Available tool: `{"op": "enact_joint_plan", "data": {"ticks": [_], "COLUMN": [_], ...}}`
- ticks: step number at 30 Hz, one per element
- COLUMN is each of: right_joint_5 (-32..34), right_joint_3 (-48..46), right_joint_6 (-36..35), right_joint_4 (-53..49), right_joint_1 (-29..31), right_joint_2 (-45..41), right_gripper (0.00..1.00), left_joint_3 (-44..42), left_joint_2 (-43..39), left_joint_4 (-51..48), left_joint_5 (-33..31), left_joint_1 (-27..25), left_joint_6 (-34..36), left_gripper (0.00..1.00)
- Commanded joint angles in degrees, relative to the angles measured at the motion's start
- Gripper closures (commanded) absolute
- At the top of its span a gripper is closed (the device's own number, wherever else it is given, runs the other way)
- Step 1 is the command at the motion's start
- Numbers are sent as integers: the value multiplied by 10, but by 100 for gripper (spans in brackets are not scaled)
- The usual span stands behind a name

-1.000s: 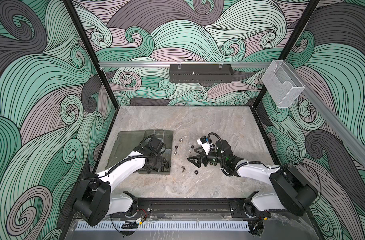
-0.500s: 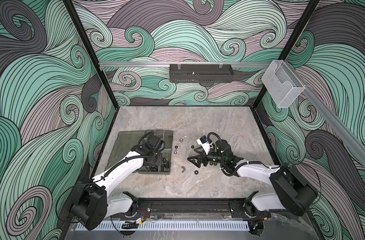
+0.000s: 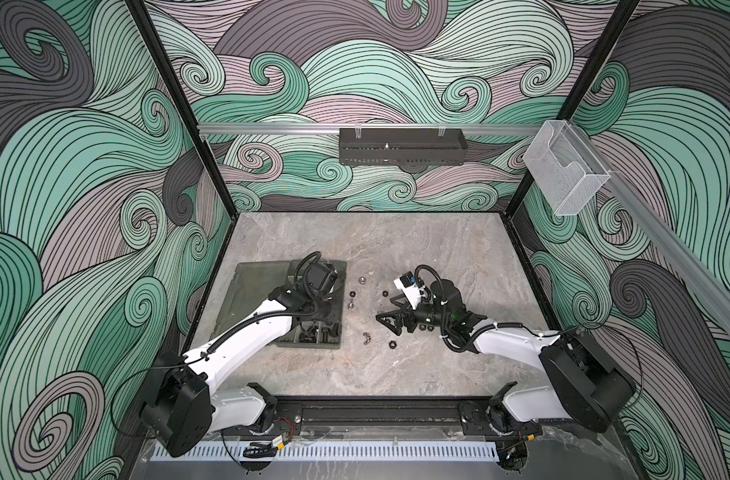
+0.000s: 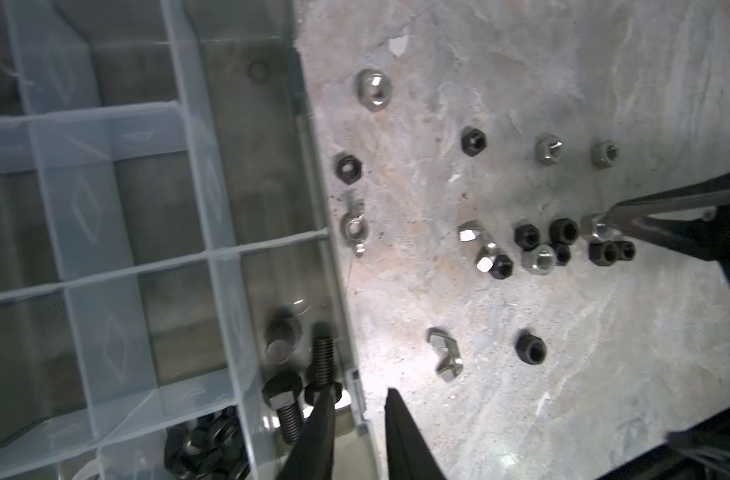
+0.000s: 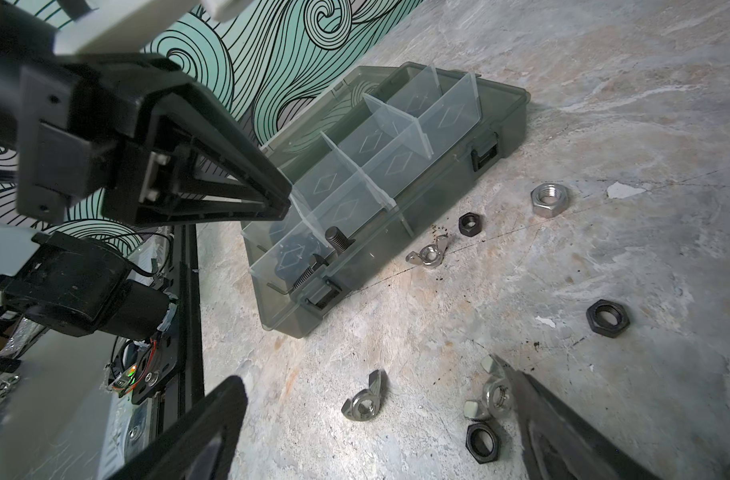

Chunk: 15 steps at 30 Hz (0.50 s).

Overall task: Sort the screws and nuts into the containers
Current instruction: 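Lower the left gripper onto a silver wing nut and close it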

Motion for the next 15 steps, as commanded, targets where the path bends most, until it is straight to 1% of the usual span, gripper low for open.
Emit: {"op": "enact_joint_plan", "data": {"ticks": [1, 5, 8, 11, 15], "right_joint_5": [2, 11, 11, 13, 19], "right_joint_3": [11, 5, 3, -3, -10], "right_joint_6": [-11, -17, -19, -21, -24], "right_joint_4": [1, -5, -4, -5, -9], "right_joint_1": [2, 2, 1, 1, 0], "right_joint_2": [-6, -20, -26, -36, -51], "right_gripper": [1, 1, 1, 1, 1], "left_joint_3": [41, 111, 166, 194, 225], "left_joint_2": [73, 171, 229, 264, 301], "left_joint_4": [-5, -71, -123, -144, -166], "left_joint_5": [-10, -50, -96, -125, -142], "left_joint_1": [-29, -54, -61, -60, -59], "left_joint_6": [18, 18, 14, 6, 2], "left_gripper": [74, 73, 72, 72, 72]}}
